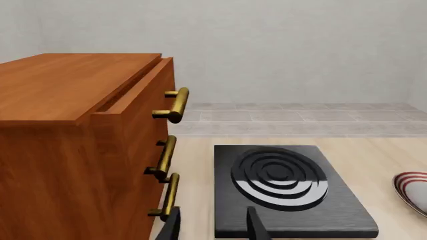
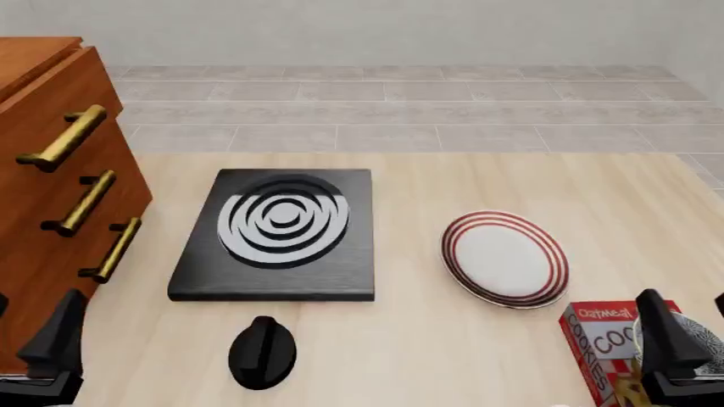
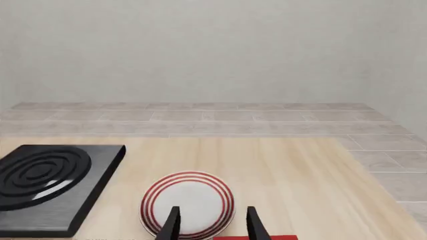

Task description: Pick the akita bowl on the cookies box and place it on the plate.

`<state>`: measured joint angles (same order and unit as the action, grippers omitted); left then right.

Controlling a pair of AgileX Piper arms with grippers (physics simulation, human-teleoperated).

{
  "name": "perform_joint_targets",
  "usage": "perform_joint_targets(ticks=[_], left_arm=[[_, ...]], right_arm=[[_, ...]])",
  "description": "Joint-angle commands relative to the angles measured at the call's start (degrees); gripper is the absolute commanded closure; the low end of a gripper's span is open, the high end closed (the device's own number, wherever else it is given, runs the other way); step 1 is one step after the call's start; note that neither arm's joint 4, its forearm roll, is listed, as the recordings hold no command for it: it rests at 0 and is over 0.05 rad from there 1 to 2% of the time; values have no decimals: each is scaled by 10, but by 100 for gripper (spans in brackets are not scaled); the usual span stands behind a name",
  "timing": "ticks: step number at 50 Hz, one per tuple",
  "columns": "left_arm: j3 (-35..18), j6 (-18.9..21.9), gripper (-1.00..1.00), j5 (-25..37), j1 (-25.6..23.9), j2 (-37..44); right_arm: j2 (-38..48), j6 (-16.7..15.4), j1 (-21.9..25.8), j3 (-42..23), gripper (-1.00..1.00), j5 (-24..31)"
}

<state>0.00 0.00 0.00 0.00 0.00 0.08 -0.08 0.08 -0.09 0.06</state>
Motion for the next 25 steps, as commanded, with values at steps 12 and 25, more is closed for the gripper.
perform_joint_targets(ticks=[12,25], left_arm=[[0,0,-100,0,0,0],[0,0,-100,0,0,0]], right_arm=[[-1,0,3,0,-100,5],[-1,26,-4,-1,-100,8]])
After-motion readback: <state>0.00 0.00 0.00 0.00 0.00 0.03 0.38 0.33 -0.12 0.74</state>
